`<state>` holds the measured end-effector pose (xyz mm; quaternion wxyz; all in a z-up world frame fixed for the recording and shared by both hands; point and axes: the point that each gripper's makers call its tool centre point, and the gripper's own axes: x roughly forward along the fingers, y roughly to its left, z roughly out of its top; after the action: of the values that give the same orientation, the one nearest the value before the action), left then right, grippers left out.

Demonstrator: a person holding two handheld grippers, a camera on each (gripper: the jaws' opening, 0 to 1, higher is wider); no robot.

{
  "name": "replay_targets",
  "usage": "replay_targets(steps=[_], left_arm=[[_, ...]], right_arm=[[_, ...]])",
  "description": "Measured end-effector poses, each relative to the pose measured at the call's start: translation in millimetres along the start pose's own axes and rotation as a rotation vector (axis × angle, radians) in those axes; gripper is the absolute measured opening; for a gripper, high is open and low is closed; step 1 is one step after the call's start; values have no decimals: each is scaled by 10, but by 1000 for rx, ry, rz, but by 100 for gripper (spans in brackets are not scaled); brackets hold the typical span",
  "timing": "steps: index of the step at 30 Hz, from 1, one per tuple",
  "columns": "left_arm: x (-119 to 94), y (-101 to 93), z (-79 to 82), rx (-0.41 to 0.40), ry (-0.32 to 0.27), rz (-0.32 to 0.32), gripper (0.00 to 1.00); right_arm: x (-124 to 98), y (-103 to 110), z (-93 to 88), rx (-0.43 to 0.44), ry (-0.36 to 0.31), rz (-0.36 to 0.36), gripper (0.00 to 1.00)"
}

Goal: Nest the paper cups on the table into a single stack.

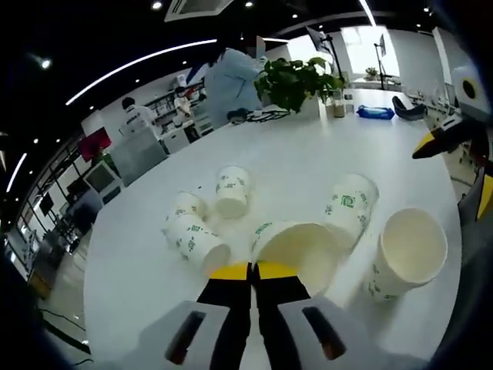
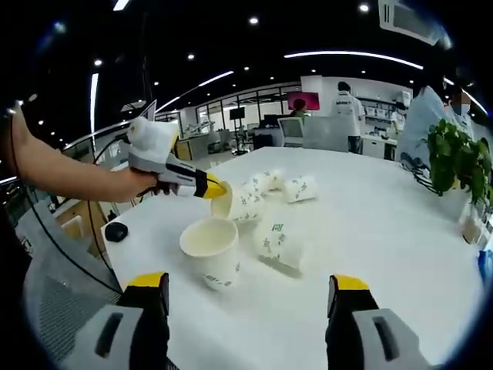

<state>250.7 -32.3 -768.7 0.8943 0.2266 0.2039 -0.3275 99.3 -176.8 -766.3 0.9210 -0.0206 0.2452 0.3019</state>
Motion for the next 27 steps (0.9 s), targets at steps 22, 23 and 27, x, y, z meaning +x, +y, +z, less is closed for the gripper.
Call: replay_targets(steps=[22,23,27], left_arm=[[-268,5,135,-36,-7,-16,0],[-255,6,121,-36,-9,-18,0],[-320,18,129,-42,0,-23,0]], right_arm=[[-16,60,192,-23,-42,-4,85],[-14,70,209,-26,-46,-3,85],[3,115,271,-35,-59,4,85]])
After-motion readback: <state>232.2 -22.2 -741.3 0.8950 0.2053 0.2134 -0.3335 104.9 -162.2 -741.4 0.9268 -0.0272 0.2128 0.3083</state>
